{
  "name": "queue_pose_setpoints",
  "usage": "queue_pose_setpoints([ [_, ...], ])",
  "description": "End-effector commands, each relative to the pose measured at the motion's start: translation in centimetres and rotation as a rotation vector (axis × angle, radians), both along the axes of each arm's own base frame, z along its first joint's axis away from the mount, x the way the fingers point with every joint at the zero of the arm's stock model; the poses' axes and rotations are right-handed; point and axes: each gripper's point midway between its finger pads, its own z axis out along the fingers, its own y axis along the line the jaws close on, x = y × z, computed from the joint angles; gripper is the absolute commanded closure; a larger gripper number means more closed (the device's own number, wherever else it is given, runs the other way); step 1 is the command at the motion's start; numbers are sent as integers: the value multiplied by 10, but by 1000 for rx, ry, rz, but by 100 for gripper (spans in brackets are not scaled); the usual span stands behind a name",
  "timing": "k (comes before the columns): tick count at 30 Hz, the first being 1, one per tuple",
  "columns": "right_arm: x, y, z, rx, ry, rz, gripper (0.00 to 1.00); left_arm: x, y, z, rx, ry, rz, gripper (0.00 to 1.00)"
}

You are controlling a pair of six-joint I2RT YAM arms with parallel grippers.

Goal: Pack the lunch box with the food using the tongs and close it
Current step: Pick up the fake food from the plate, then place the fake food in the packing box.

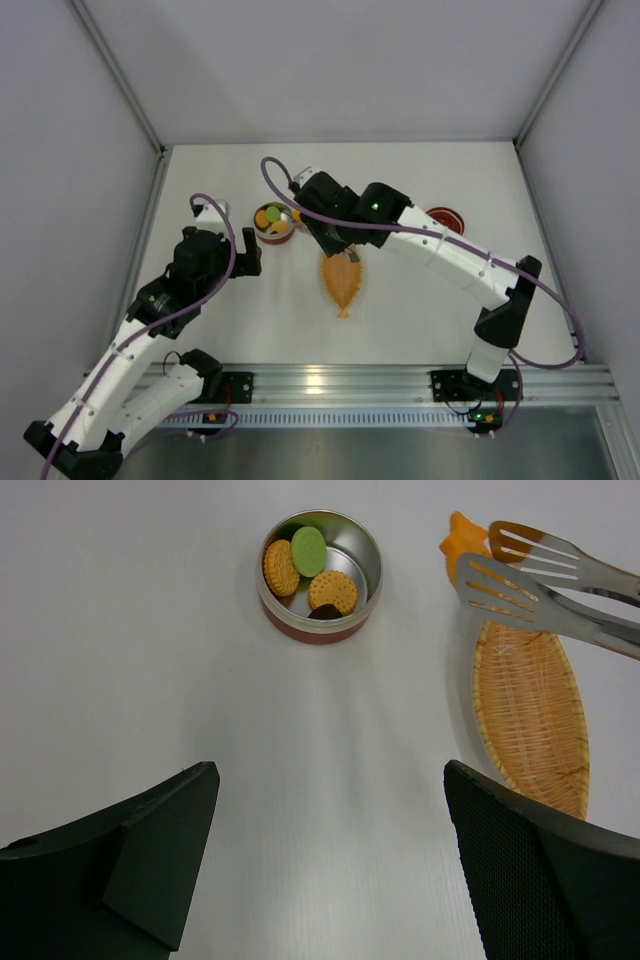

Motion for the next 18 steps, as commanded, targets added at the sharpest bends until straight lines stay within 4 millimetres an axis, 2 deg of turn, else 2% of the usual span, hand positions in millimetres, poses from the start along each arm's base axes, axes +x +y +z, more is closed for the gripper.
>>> queue_pose_setpoints([
  [1, 19, 19, 15, 41, -36, 8, 74, 2, 0, 1, -8, -13, 2, 1],
  [3, 25, 30, 18, 65, -40, 15, 74, 2, 0, 1, -8, -12, 4, 1],
  [8, 46, 56, 1, 100, -12, 23, 74, 2, 0, 1, -7, -13, 7, 1],
  [13, 68, 71, -21, 108, 0, 21, 74, 3, 1, 1, -6, -14, 10, 1],
  [18, 88, 89, -27, 172, -10, 28, 73, 3, 1, 0, -2, -10, 13, 1],
])
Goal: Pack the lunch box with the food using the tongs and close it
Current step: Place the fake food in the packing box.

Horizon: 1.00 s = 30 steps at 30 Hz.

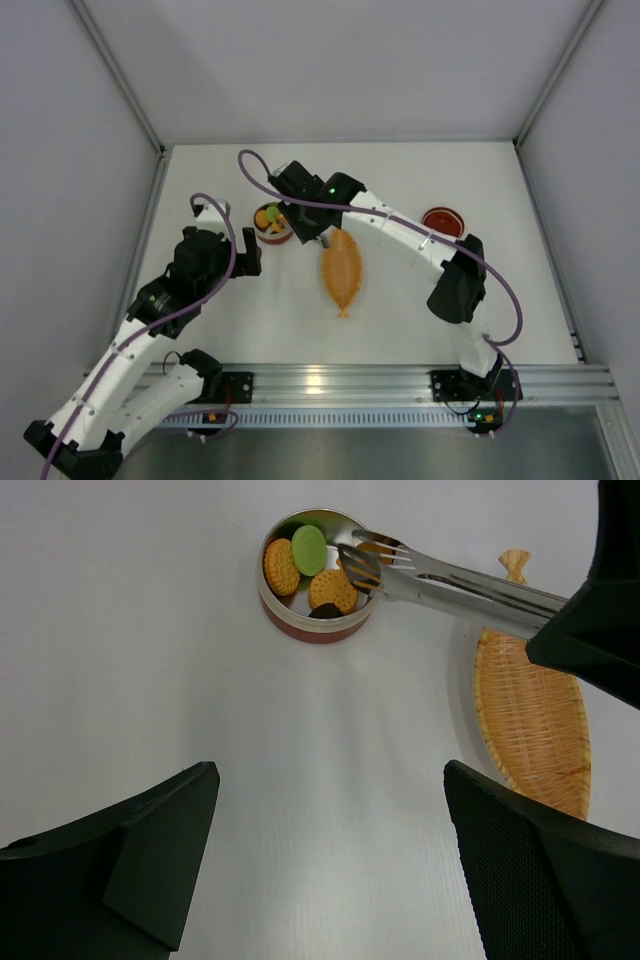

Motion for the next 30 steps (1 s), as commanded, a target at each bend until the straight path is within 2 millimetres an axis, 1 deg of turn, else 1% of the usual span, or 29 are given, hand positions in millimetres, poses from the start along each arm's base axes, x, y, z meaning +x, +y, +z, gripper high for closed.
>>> queue_pose_setpoints([
  [1, 28, 32, 29, 159, -85, 14, 73, 2, 1, 1, -4, -11, 12, 1],
  [3, 32, 34, 28, 165, -87, 10, 73, 3, 2, 1, -2, -12, 16, 1],
  [5, 35, 35, 21, 160, -79, 8, 73, 3, 2, 0, -1, -10, 16, 1],
  [9, 35, 35, 11, 147, -61, 6, 73, 3, 1, 0, 0, -8, 15, 1],
  [11, 35, 34, 11, 149, -62, 5, 73, 3, 1, -1, 1, -7, 15, 1],
  [15, 35, 32, 18, 157, -77, -1, 70, 4, 1, -1, 1, -5, 15, 1],
  [16, 36, 31, 20, 158, -80, -4, 68, 3, 1, -2, 4, -3, 13, 1],
  [19, 37, 30, 21, 153, -89, -8, 65, 3, 2, -2, 4, -3, 16, 1],
  [27, 35, 31, 21, 160, -78, -4, 64, 4, 1, -2, 1, -4, 14, 1],
  [30, 36, 30, 26, 165, -90, -7, 64, 4, 1, -2, 3, -2, 13, 1],
])
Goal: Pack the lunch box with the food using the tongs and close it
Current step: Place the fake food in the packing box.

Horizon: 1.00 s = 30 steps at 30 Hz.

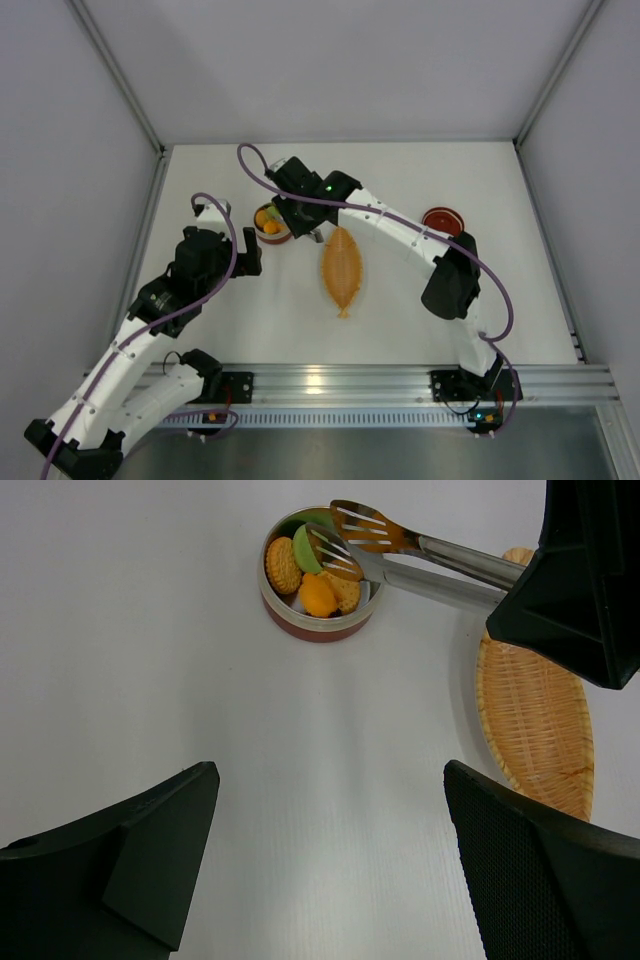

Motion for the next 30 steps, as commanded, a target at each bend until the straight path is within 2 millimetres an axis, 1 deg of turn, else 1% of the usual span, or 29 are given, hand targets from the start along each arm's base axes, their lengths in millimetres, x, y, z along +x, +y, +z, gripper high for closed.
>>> queue_pose_setpoints([
  [1, 13, 8, 35, 90, -81, -9, 64, 3, 1, 0, -3, -10, 11, 1],
  [5, 13, 7, 36, 91, -78, -8, 63, 3, 1, 0, -3, -10, 14, 1],
  [10, 9, 3, 32, 82, -61, -12, 64, 3, 1, 1, -4, -11, 12, 1],
  [11, 7, 2, 28, 76, -54, -13, 65, 3, 1, 0, -3, -10, 11, 1],
  [13, 7, -3, 34, 79, -69, -24, 65, 3, 0, 0, -4, -10, 9, 1],
  [14, 7, -6, 31, 67, -69, -37, 65, 3, 0, 0, -5, -9, 8, 1],
  [15, 8, -12, 39, 68, -93, -53, 65, 3, 0, 0, -4, -8, 8, 1],
  [17, 7, -20, 41, 63, -104, -74, 65, 3, 0, 0, -3, -8, 7, 1],
  [18, 7, -27, 53, 73, -130, -93, 66, 3, 0, 0, -5, -8, 7, 1],
  [19, 7, -32, 57, 79, -134, -109, 66, 3, 0, 0, -4, -8, 10, 1],
  [20, 9, -42, 53, 69, -129, -132, 65, 3, 0, 0, -5, -9, 10, 1],
  [21, 7, -50, 69, 108, -152, -146, 66, 3, 0, 0, -5, -9, 8, 1],
  [22, 8, -57, 76, 132, -159, -168, 66, 2, 1, 0, -5, -9, 10, 1],
  [23, 10, -73, 66, 121, -143, -202, 66, 3, 0, 0, -5, -9, 10, 1],
  [24, 7, -85, 83, 165, -164, -218, 66, 3, 0, 0, -5, -9, 8, 1],
  [25, 9, -93, 90, 202, -176, -244, 65, 3, 0, 1, -7, -12, 7, 1],
  [26, 11, -114, 90, 206, -178, -284, 65, 3, 0, 0, -6, -10, 5, 1],
  [28, 17, -132, 91, 222, -192, -333, 64, 3, -1, 1, -7, -9, 3, 1],
  [29, 23, -150, 85, 210, -189, -375, 64, 3, -1, 1, -7, -11, 2, 1],
  [30, 28, -157, 82, 208, -191, -393, 63, 3, -1, 1, -7, -11, 3, 1],
])
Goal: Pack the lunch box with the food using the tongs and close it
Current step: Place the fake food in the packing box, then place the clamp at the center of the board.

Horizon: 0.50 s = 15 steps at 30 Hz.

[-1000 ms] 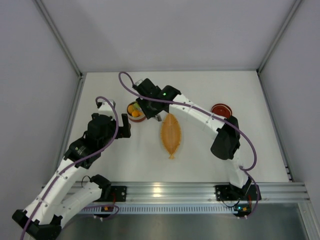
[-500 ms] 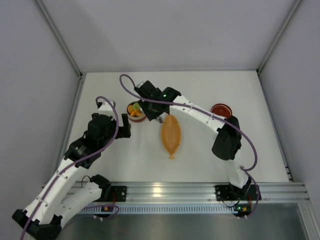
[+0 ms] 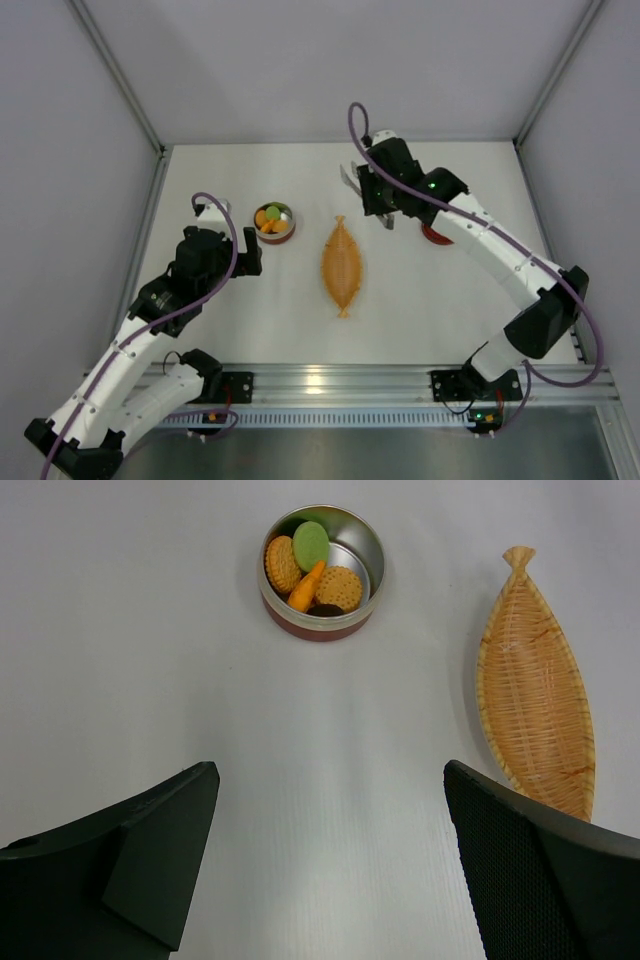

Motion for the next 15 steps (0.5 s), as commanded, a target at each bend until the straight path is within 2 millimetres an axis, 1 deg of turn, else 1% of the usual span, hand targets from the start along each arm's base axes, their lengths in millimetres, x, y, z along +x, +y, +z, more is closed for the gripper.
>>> queue_pose_setpoints([
  [1, 28, -24, 19, 84, -96, -116, 63, 3, 0, 2, -8, -14, 5, 1],
  [2, 40, -35, 9, 73, -89, -154, 63, 3, -1, 1, -7, -13, 4, 1],
  [4, 53, -43, -3, 60, -80, -190, 63, 3, 0, 2, -8, -13, 7, 1],
  [5, 65, -49, -15, 52, -72, -218, 63, 2, 0, 2, -7, -14, 9, 1],
  [6, 73, -52, -21, 51, -70, -232, 63, 3, 1, 1, -6, -13, 10, 1],
  [7, 86, -59, -33, 46, -60, -263, 61, 3, 1, 0, -3, -11, 13, 1],
  [8, 90, -62, -41, 42, -41, -273, 61, 3, 1, 1, -5, -13, 13, 1],
  [9, 99, -61, -43, 62, -53, -277, 61, 3, 1, 1, -4, -12, 11, 1],
  [10, 105, -62, -49, 65, -49, -286, 61, 3, 1, 0, -3, -11, 11, 1],
  [11, 113, -65, -61, 54, -36, -302, 61, 3, 1, 0, -3, -11, 11, 1],
  [13, 122, -67, -70, 47, -34, -317, 60, 3, 1, 0, -2, -10, 13, 1],
  [14, 127, -70, -81, 31, -19, -328, 60, 3, 2, 1, -3, -13, 16, 1],
  [15, 130, -72, -85, 26, -12, -333, 59, 3, 2, 0, -1, -10, 16, 1],
])
